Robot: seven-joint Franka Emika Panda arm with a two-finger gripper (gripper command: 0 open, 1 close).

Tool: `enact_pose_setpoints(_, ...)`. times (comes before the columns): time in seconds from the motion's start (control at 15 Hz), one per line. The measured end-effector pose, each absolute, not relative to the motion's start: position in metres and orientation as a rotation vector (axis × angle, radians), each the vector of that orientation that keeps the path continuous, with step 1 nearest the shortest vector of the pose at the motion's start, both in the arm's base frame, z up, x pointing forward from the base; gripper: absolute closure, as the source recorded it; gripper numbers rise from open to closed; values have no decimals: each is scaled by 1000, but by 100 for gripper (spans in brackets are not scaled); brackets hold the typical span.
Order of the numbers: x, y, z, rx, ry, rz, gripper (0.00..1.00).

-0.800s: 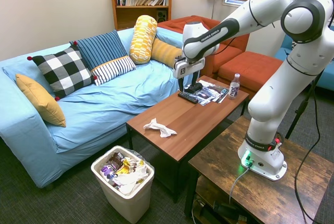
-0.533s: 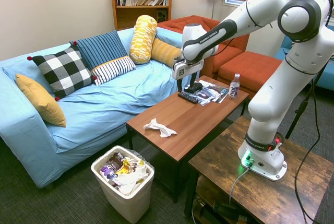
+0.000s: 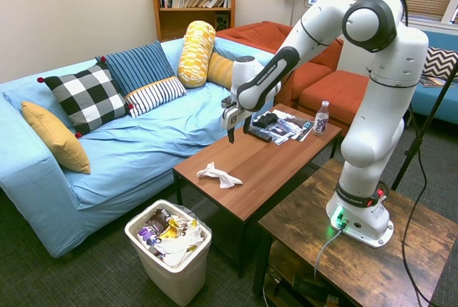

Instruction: Throw the tissue in the trash bin

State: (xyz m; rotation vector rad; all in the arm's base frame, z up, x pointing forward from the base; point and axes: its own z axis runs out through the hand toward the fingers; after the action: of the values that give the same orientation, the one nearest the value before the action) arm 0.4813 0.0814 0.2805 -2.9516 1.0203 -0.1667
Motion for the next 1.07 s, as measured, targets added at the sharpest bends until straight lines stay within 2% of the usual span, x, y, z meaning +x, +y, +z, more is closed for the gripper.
enact_pose_setpoints(0.6,509,130,162,-3008,894,-58,0)
enact_pose_setpoints(1.0,522,137,111,-3032,883,-45,0)
enact_pose_setpoints(1.07,527,138,107,-3032,884,-51,100)
